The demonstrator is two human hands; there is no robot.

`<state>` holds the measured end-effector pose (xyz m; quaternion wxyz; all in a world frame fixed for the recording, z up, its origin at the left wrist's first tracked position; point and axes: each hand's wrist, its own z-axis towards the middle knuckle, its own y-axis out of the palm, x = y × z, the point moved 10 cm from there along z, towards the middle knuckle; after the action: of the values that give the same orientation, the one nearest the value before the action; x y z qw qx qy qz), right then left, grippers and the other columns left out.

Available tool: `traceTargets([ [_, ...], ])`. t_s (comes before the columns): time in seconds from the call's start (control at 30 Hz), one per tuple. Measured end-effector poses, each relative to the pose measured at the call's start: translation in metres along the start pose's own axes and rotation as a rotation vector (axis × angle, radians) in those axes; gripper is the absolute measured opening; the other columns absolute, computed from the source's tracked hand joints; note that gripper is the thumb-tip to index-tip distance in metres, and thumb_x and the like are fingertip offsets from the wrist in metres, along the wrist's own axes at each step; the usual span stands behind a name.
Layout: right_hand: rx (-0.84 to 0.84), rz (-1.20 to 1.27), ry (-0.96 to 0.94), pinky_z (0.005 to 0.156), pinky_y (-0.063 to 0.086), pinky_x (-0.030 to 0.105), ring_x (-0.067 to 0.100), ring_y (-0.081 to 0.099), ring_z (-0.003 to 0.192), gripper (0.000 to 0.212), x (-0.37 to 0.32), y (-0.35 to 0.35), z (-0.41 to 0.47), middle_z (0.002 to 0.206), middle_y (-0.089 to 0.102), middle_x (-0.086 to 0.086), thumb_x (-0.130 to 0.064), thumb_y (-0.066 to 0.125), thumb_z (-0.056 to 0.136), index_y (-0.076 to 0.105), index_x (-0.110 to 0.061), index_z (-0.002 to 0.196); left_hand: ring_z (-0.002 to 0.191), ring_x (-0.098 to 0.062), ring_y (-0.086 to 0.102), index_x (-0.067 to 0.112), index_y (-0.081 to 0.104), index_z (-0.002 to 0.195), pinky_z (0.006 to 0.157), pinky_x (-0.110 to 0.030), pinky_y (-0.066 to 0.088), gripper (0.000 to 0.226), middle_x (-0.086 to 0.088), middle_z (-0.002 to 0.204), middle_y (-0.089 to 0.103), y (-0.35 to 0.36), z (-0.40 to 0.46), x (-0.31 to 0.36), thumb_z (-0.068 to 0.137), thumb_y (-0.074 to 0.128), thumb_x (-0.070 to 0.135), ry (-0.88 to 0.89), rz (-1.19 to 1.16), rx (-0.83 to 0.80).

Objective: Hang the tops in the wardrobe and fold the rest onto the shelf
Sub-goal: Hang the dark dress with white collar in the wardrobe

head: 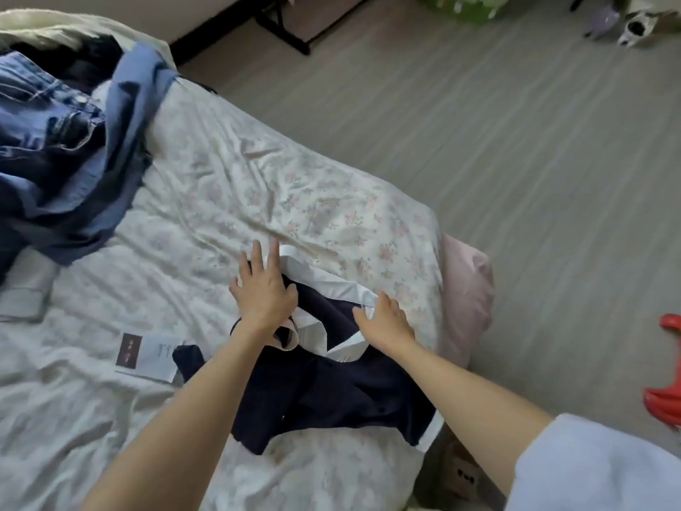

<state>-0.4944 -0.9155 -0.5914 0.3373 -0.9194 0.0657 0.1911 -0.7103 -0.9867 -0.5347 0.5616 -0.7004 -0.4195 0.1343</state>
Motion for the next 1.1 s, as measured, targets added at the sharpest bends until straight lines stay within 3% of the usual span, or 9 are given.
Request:
traceTargets([
  [0.07, -0.006, 0.03, 0.08, 0.088, 0.043, 0.038, 0.028, 0.049, 0.115, 0.055, 0.011, 0.006, 0.017, 0.134, 0.045, 0.008, -0.037, 0.041, 0.094, 0.025, -0.012, 0.14, 0.142, -0.03, 0.015, 0.028, 0.002, 0.15, 0.108, -0.052, 0.018, 0.081, -0.007, 0.154, 0.019, 0.017, 0.026, 0.004, 0.086, 0.05, 0.018, 0.034, 0.137, -0.12],
  [0.17, 0.019, -0.003, 0.11, 0.072, 0.042, 0.032, 0.026, 0.056, 0.092, 0.03, 0.024, 0.0, 0.026, 0.113, 0.059, 0.007, -0.014, 0.04, 0.089, 0.048, -0.011, 0.118, 0.118, -0.032, 0.046, 0.022, 0.032, 0.143, 0.098, -0.046, 0.032, 0.058, -0.011, 0.129, 0.049, 0.023, 0.044, 0.007, 0.089, 0.048, 0.013, 0.022, 0.092, -0.156],
  [0.27, 0.168, 0.069, 0.027, 0.069, 0.04, 0.031, 0.026, 0.054, 0.087, 0.016, 0.036, -0.029, 0.009, 0.099, 0.06, 0.004, -0.015, 0.038, 0.091, 0.052, -0.012, 0.1, 0.104, -0.028, 0.057, 0.017, 0.062, 0.119, 0.086, -0.04, 0.045, 0.027, -0.009, 0.116, 0.06, 0.01, 0.027, 0.018, 0.093, 0.055, 0.02, 0.087, -0.074, -0.078],
  [0.43, 0.36, 0.212, -0.018, 0.063, 0.038, 0.032, 0.025, 0.052, 0.074, 0.008, 0.104, -0.098, -0.063, 0.075, 0.053, -0.004, -0.019, 0.052, 0.087, 0.044, -0.021, 0.085, 0.077, -0.021, 0.055, 0.015, 0.071, 0.098, 0.066, -0.033, 0.04, 0.012, 0.005, 0.089, 0.054, -0.039, -0.054, 0.077, 0.09, 0.062, 0.019, 0.262, -0.259, 0.171],
  [0.57, 0.413, 0.21, -0.006, 0.055, 0.033, 0.03, 0.02, 0.048, 0.066, 0.021, 0.181, -0.132, -0.137, 0.085, 0.058, -0.004, -0.013, 0.054, 0.081, 0.044, -0.027, 0.092, 0.068, -0.024, 0.058, 0.009, 0.071, 0.096, 0.063, -0.036, 0.045, 0.013, -0.006, 0.089, 0.062, -0.037, -0.137, 0.179, 0.085, 0.066, 0.003, 0.553, -0.267, 0.143],
  [0.73, 0.539, 0.242, 0.087, 0.079, 0.042, 0.031, 0.026, 0.057, 0.104, 0.046, 0.297, -0.177, -0.236, 0.124, 0.058, -0.002, -0.007, 0.049, 0.085, 0.05, -0.024, 0.127, 0.066, -0.018, 0.056, 0.011, 0.071, 0.093, 0.059, -0.023, 0.038, 0.014, -0.001, 0.092, 0.063, -0.017, -0.227, 0.287, 0.085, 0.064, 0.001, 0.795, -0.319, 0.02],
  [0.87, 0.667, 0.048, 0.109, 0.066, 0.038, 0.031, 0.028, 0.057, 0.091, 0.044, 0.385, -0.204, -0.329, 0.112, 0.056, 0.0, 0.0, 0.046, 0.084, 0.058, -0.02, 0.122, 0.091, -0.023, 0.067, 0.019, 0.07, 0.109, 0.069, -0.03, 0.048, 0.025, 0.004, 0.105, 0.072, 0.014, -0.304, 0.356, 0.09, 0.058, 0.007, 0.936, -0.235, -0.08],
  [0.97, 0.764, 0.118, 0.168, 0.067, 0.04, 0.032, 0.026, 0.053, 0.095, 0.03, 0.449, -0.216, -0.399, 0.102, 0.052, -0.002, 0.009, 0.044, 0.082, 0.061, -0.006, 0.103, 0.086, -0.024, 0.068, 0.022, 0.068, 0.109, 0.065, -0.03, 0.046, 0.025, 0.005, 0.096, 0.073, 0.041, -0.374, 0.418, 0.093, 0.053, 0.009, 1.109, -0.223, -0.19],
  [1.1, 0.729, 0.34, 0.223, 0.076, 0.044, 0.038, 0.024, 0.053, 0.09, 0.035, 0.514, -0.208, -0.459, 0.1, 0.055, -0.009, -0.005, 0.046, 0.084, 0.042, -0.024, 0.112, 0.083, -0.028, 0.066, 0.014, 0.066, 0.105, 0.068, -0.036, 0.049, 0.022, 0.0, 0.092, 0.073, 0.069, -0.482, 0.504, 0.093, 0.05, 0.005, 1.321, -0.256, -0.325],
])
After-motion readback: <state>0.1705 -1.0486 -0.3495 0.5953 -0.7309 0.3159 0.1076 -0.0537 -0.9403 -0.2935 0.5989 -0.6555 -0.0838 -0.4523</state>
